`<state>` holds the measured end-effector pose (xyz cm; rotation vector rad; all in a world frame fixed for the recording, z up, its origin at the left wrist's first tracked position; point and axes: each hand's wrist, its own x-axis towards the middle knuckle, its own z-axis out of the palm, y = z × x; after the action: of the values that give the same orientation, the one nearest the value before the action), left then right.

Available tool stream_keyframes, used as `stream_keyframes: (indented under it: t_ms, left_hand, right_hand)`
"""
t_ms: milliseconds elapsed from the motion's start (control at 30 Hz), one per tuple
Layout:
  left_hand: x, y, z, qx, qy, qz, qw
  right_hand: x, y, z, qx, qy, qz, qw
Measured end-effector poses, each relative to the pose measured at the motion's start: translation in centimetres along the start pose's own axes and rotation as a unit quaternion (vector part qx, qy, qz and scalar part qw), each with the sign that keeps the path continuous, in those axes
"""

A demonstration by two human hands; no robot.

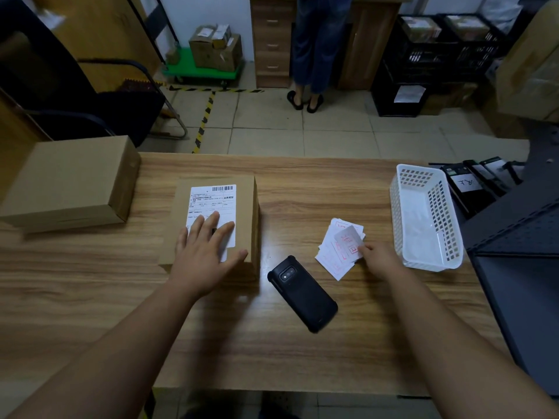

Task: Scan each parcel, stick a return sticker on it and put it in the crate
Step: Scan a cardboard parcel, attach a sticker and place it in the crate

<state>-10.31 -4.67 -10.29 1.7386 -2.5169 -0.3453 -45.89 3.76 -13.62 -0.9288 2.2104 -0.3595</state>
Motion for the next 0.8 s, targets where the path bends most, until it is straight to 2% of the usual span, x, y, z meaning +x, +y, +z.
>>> stream_keyframes:
  t_ms: [67, 167, 233, 367, 500, 633, 800]
  left_hand:
    - [-0.1, 0.0, 0.0, -0.008, -0.001, 0.0, 1.0]
    - [-0.1, -0.1, 0.0, -0.004, -0.01, 0.0, 1.0]
    - [0.0, 0.0, -0.2, -0.012, -0.014, 0.003, 1.0]
    - [0.1, -0.2, -1.0, -0.031, -0.041, 0.009, 0.999]
    - [0.3, -1.4, -3.4, -0.172, -0.031, 0.011, 0.985]
    - [0.0, -2.5, -7.2, -0.344, 0.022, -0.023, 0.939]
    - [-0.4, -3.2, -10.8, -0.511, -0.041, -0.063, 0.856]
  right_hand:
    - [-0.2, -0.2, 0.0, 0.013, 0.022, 0.012, 1.0]
    - [-0.5, -0.3, -0.1, 0.106, 0.1, 0.032, 0.989]
    - [-0.9, -0.5, -0.3, 0.133, 0.111, 0.037, 0.984]
    - [-2.6, -3.3, -0.8, 0.133, 0.067, -0.01, 0.989]
    - [-6.2, -10.4, -1.1, 0.174, -0.018, -0.131, 0.976]
    - [-9.2, -17.1, 0.9, 0.218, -0.102, -0.216, 0.946]
    - [-11.8, -22.3, 2.9, 0.234, -0.127, -0.269, 0.926]
